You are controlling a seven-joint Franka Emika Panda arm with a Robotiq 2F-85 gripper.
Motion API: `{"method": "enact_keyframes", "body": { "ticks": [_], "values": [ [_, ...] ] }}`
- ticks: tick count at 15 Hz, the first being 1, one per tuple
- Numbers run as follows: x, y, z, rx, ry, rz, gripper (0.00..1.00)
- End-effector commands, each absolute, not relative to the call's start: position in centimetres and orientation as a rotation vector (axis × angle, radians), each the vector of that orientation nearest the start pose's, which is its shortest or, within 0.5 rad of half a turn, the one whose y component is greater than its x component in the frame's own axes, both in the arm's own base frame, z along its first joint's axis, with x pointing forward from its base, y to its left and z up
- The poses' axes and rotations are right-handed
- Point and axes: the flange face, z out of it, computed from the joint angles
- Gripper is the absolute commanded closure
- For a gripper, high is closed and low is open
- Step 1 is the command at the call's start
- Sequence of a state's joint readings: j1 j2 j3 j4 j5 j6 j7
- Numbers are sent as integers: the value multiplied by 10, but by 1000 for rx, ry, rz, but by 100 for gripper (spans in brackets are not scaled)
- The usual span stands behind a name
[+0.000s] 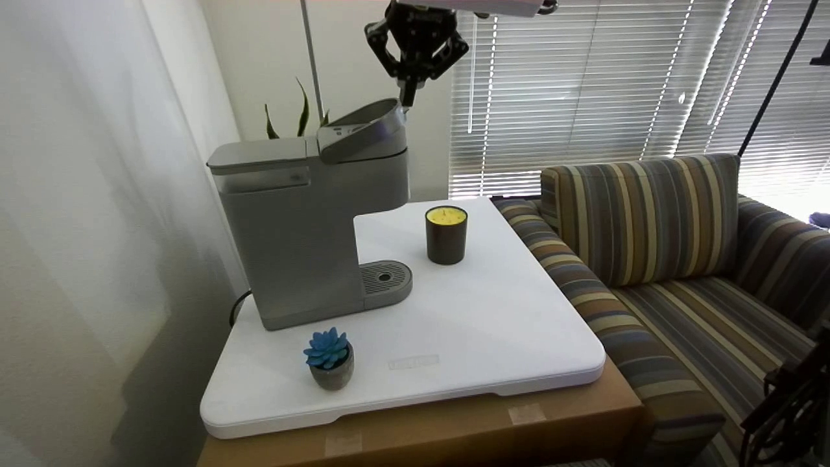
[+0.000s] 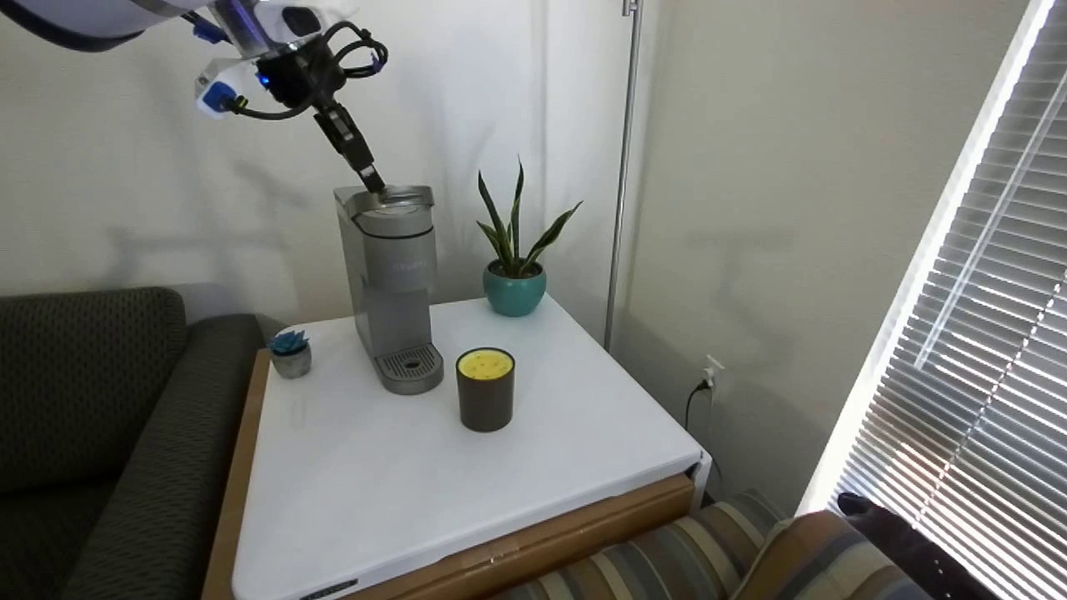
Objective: Close the coffee machine chamber
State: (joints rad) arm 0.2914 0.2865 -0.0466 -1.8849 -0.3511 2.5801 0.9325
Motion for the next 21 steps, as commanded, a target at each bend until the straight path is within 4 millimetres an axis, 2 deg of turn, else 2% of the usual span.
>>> {"method": "enact_keyframes", "body": {
  "ticks": [1, 9, 21],
  "values": [
    [650, 160, 398, -2971, 634, -769, 100],
    [668, 156, 406, -2957, 648, -801, 100],
    [663, 155, 371, -2984, 672, -709, 100]
  ]
}}
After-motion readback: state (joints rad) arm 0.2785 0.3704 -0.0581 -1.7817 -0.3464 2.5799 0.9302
